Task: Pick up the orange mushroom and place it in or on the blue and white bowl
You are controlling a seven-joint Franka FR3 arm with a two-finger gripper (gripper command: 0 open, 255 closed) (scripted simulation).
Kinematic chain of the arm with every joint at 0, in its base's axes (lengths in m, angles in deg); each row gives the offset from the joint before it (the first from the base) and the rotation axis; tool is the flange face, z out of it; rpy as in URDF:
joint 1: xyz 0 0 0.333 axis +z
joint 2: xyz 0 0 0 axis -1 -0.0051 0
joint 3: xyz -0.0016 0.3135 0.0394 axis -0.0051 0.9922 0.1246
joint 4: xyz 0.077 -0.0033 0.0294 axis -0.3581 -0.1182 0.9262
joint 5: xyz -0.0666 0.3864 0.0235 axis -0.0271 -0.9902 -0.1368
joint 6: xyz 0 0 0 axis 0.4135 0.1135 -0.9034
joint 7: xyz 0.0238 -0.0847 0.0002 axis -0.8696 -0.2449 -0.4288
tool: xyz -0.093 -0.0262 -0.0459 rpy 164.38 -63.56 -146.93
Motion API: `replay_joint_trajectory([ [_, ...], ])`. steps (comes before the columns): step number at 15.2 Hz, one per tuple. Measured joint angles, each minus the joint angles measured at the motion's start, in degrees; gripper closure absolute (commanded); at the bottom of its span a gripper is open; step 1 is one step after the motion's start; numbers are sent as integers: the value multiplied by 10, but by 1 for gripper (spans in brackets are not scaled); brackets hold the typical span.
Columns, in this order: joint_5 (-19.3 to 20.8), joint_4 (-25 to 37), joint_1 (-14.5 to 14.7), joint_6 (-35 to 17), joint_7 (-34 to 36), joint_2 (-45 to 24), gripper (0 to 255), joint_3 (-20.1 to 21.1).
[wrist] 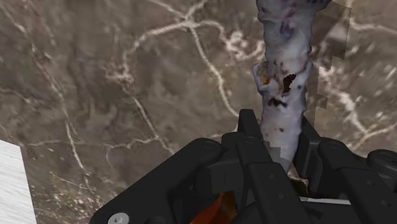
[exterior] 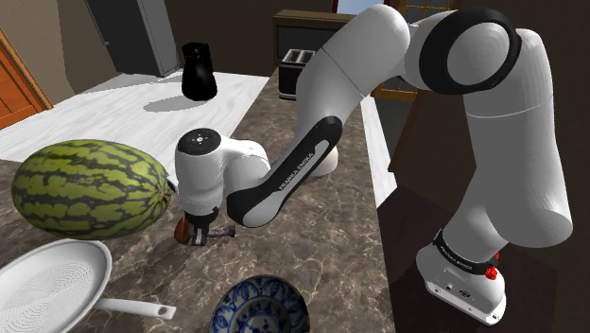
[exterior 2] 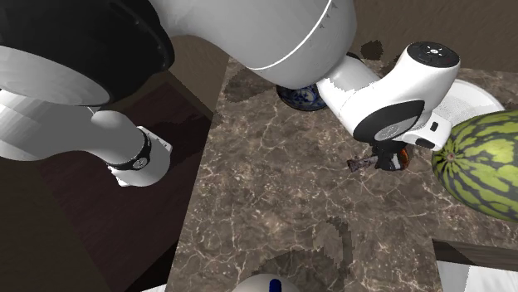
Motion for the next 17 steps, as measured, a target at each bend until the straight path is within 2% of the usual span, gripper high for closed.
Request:
replay_joint_trajectory([
  [8, -2, 0, -1, 3, -2, 2, 255, 2],
  [17, -37, -1, -20, 43, -29, 46, 255, 28],
])
